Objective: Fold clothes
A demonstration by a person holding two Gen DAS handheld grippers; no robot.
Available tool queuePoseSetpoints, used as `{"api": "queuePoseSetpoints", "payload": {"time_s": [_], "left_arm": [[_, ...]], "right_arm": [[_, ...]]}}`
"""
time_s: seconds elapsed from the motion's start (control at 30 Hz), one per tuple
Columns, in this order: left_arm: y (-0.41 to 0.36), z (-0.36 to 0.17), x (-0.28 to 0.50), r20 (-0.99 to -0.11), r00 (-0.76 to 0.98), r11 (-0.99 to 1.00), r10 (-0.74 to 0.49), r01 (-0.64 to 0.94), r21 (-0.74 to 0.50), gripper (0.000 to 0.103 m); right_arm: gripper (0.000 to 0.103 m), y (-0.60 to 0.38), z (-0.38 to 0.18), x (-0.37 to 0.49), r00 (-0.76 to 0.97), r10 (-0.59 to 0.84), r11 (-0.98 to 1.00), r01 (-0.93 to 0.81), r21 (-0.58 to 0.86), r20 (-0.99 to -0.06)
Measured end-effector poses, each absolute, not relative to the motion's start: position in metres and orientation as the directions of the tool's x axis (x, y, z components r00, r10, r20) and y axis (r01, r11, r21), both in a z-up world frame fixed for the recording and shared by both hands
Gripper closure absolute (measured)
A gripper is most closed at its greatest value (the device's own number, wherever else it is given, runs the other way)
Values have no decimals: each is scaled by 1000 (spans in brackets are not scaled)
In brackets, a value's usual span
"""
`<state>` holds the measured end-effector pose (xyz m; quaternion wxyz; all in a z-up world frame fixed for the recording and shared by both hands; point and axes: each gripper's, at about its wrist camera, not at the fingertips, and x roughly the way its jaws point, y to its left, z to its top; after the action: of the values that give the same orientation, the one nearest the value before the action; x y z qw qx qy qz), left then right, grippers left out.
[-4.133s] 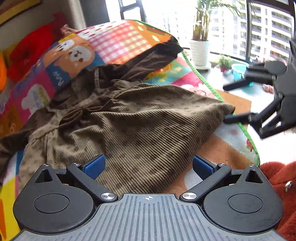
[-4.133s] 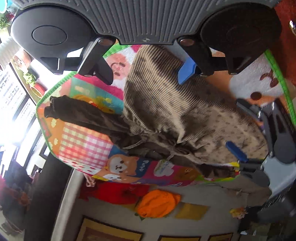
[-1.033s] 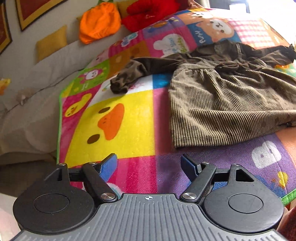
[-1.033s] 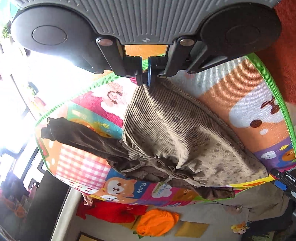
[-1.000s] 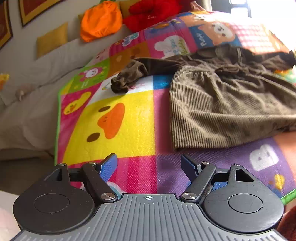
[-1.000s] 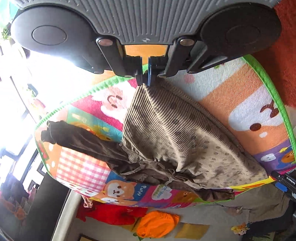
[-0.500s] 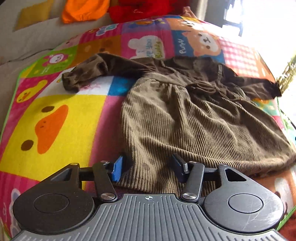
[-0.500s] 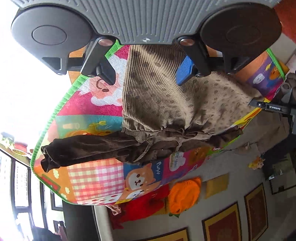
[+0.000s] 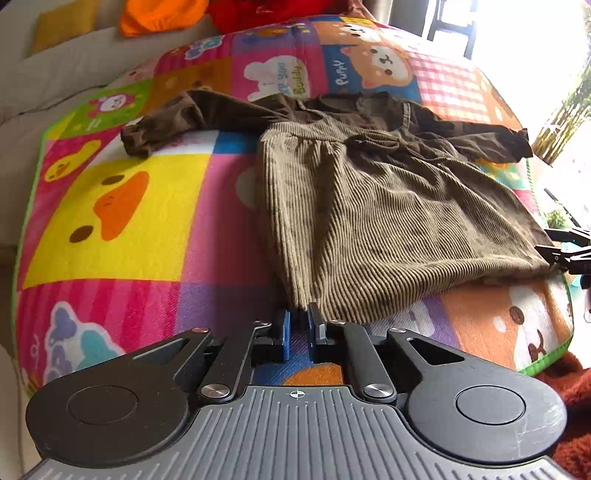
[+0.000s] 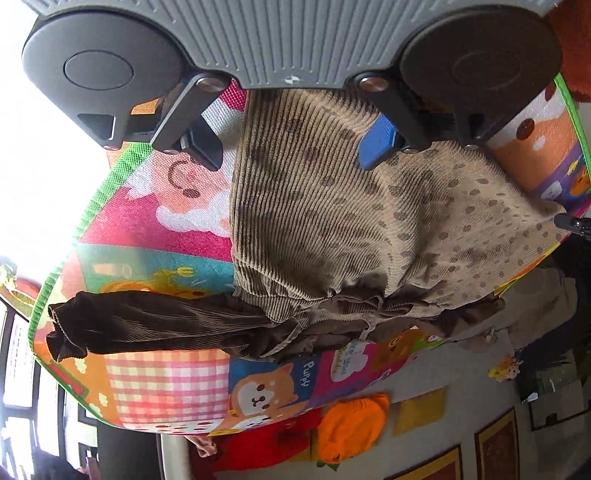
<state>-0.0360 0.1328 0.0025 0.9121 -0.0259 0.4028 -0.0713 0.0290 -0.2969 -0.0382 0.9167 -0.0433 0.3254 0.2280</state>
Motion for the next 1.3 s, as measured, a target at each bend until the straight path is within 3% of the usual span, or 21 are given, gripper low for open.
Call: {"api": "queuePoseSetpoints", "payload": {"time_s": [0.07, 0.2, 0.27, 0.4, 0.57, 0.7, 0.8, 0.9, 0.97, 1.07, 1.13, 1.3], "left_arm": [[138, 14, -33, -711, 688, 989, -149, 104, -106, 75], [144, 48, -17, -617, 758, 975, -212, 123, -183, 51], [137, 61, -9, -575, 769, 959, -279, 189, -212, 46], [100, 55, 7, -595, 686, 908, -418, 338, -247, 28], [61, 12, 18, -695, 542, 874, -472, 391, -288, 26], [51, -6, 1, -725, 461, 841, -511, 440, -314, 14], [53, -6, -9, -728, 467, 843, -501, 454, -289, 10], [62, -5, -7, -733, 493, 868, -469, 412, -278, 9], [68, -4, -5, -737, 507, 883, -447, 385, -270, 8], [77, -4, -7, -752, 528, 906, -395, 358, -224, 7], [87, -4, -6, -752, 542, 919, -375, 326, -223, 7], [102, 0, -3, -747, 571, 937, -342, 267, -225, 7]], "right_arm": [[0, -298, -39, 27, 674, 397, 887, -455, 73, -623], [0, -288, -36, 33, 677, 342, 911, -409, 53, -651], [0, -281, -34, 38, 665, 308, 919, -394, 31, -680], [0, -278, -17, 37, 653, 381, 902, -419, 107, -655], [0, -229, -5, 21, 681, 412, 817, -570, -87, -605], [0, -209, -14, 9, 557, 487, 709, -702, -68, -673], [0, -206, -16, -6, 563, 480, 680, -723, -121, -673], [0, -207, -13, -9, 694, 394, 728, -636, -256, -602], [2, -214, 0, -7, 774, 358, 794, -547, -266, -523], [2, -244, 35, -6, 774, 463, 843, -535, -53, -433], [2, -254, 43, -8, 748, 504, 828, -560, -3, -432], [2, -247, 14, -2, 732, 418, 836, -541, -87, -538]]}}
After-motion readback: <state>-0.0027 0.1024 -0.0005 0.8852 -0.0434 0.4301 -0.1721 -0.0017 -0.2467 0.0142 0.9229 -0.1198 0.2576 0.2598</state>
